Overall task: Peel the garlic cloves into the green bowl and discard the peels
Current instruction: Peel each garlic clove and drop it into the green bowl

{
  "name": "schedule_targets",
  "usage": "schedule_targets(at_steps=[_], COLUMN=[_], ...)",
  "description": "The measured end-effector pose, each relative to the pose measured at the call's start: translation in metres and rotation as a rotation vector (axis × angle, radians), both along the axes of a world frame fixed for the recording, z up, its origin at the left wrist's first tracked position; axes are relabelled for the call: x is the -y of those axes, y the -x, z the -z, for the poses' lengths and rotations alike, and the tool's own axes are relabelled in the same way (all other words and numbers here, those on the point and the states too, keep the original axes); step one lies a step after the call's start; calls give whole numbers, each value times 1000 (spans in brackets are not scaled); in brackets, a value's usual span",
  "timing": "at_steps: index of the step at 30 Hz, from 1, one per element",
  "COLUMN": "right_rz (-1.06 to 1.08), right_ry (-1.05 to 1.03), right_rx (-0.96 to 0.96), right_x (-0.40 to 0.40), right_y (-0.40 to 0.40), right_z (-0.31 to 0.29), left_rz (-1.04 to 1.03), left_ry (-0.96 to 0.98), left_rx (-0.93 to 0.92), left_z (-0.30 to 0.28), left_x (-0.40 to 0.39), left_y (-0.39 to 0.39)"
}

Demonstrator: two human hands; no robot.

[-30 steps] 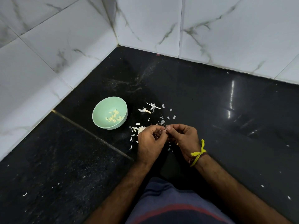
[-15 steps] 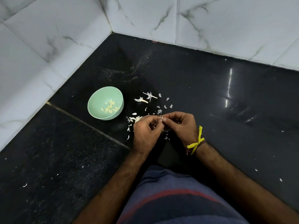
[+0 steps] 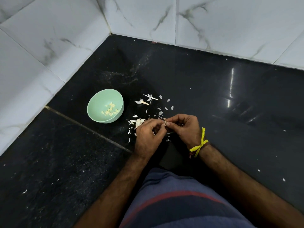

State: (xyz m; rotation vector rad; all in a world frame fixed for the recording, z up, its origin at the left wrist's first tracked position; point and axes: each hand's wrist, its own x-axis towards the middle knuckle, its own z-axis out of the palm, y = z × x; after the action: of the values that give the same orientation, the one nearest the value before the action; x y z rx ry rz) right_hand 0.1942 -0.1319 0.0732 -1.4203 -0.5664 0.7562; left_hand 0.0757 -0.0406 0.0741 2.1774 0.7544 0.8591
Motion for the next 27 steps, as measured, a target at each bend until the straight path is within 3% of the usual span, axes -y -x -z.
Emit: schedule_targets(at_steps=[8,16,22,27], right_rz=[29,-3,-46,-35], right_ry=[22,-1,11,45], right_rx=[57,-72,-274,-166], right_x=[0,-1,-7,-7], right_y=[5,5,-1,-2], right_z=[3,6,3,6], left_rz=[-42,-148,-121,-125], left_ry=[72,481,566,748], left_rx=[17,22,-8,46], left_z=[-3,-5,-13,-20], left_x=[4,6,4,7], left_y=[-2,-7,-9,-13])
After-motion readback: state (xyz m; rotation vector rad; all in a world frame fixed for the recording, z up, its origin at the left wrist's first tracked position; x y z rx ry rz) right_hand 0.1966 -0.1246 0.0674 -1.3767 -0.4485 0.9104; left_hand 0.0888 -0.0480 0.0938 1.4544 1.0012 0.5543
